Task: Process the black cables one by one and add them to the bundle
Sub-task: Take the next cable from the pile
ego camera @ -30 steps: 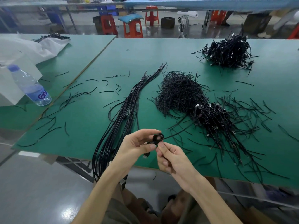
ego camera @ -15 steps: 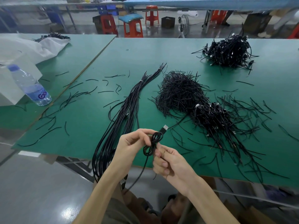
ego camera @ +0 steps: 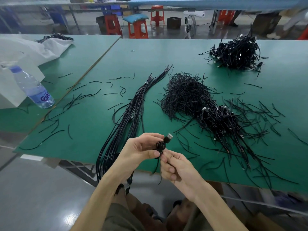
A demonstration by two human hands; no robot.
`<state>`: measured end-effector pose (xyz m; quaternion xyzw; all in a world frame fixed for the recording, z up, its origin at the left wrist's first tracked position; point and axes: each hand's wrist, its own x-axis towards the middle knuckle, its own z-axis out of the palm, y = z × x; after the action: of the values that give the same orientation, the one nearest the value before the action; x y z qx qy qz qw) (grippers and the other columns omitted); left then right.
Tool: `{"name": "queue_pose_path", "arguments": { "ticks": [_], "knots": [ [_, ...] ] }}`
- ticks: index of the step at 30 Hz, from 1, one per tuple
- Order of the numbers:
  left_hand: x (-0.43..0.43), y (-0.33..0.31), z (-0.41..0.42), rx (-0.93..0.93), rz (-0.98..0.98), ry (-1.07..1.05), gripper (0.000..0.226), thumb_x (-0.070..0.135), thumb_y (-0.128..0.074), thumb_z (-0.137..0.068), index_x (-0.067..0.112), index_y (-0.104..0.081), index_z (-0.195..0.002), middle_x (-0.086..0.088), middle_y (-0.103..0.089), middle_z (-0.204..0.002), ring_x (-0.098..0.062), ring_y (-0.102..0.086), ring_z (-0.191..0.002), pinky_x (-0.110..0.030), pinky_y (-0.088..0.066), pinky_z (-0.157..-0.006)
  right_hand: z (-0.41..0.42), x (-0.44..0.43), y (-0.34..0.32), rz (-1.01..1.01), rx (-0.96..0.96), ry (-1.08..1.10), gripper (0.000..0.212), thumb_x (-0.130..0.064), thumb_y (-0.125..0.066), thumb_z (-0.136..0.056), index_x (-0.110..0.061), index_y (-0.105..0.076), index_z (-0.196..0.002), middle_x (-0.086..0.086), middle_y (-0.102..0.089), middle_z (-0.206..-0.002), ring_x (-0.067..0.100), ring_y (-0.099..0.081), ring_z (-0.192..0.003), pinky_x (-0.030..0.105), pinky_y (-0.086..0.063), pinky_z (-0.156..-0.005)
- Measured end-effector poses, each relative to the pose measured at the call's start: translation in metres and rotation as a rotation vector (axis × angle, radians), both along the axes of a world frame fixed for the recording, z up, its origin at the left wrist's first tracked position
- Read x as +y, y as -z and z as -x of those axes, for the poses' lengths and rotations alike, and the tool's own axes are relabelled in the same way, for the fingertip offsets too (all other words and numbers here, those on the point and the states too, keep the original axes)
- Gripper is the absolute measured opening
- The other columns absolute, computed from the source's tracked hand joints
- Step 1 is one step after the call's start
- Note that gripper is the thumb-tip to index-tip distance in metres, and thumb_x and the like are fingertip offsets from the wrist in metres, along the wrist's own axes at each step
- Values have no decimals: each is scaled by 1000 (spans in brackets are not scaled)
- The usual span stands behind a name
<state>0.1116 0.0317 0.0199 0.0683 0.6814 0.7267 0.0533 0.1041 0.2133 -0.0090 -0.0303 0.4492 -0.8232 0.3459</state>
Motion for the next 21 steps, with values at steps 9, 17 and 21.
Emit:
{"name": "queue_pose_path", "arguments": {
  "ticks": [9,17,21],
  "knots": [
    [4,3,0,196,245,-69,54,-22,-69,-80,29,-76,-63,3,-67,-116,-27,-58,-105,-32,-50,-90,-3,-2,-3,25,-29,-20,32,-33,-57,-98,-16,-60,-71,-3,-32,-52,8,-26,-42,22,-18,-45],
    [9,7,3,296,302,-132,49,-20,-67,-84,22,-79,-62,4,-71,-110,-23,-66,-109,-30,-53,-93,-6,-3,-7,-11,-122,29,30,-30,-56,-99,-15,-57,-73,-5,-33,-49,7,-28,-37,20,-22,-42],
    [9,10,0,245,232,-128,29,-11,-60,-95,10,-79,-89,-1,-72,-119,-24,-66,-116,-31,-53,-98,-3,5,-6,-238,37,132,30,-34,-59,-101,-13,-62,-79,-1,-41,-57,8,-34,-47,17,-31,-45]
  ]
}}
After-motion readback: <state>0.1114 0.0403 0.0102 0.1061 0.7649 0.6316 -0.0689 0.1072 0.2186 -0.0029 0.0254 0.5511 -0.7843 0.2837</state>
